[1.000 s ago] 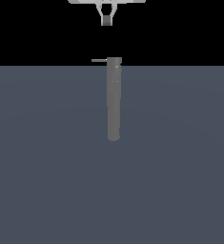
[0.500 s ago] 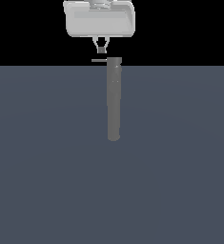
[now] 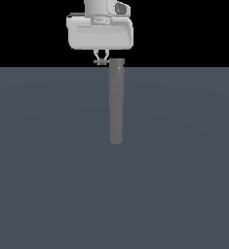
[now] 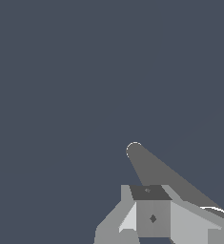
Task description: Turn on the faucet by rotating a designated handle.
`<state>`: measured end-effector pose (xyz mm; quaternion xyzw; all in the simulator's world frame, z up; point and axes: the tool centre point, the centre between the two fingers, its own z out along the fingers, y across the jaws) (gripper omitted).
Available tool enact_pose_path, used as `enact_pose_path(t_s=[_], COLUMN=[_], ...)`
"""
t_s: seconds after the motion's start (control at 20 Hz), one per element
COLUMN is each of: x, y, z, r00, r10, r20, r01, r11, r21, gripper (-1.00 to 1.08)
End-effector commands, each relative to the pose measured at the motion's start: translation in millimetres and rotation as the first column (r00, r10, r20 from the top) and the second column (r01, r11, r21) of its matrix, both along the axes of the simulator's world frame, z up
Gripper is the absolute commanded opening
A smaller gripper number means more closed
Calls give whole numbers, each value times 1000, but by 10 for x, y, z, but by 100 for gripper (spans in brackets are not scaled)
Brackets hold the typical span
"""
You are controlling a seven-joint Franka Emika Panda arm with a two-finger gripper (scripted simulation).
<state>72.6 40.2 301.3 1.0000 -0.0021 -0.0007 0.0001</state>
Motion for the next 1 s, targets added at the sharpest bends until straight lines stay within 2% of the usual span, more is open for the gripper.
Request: enact_pose_path(t_s=[0.0, 0.15, 0.95], x=[12, 9, -423], y=[3, 4, 128], z=[-8, -8, -8], r00=[1000, 1000, 1000], r10=[0, 0, 0], r20=[1, 1, 1], r01=[0, 0, 0], r11=[1000, 1000, 1000], r21=[0, 0, 0], gripper=[-100, -100, -100])
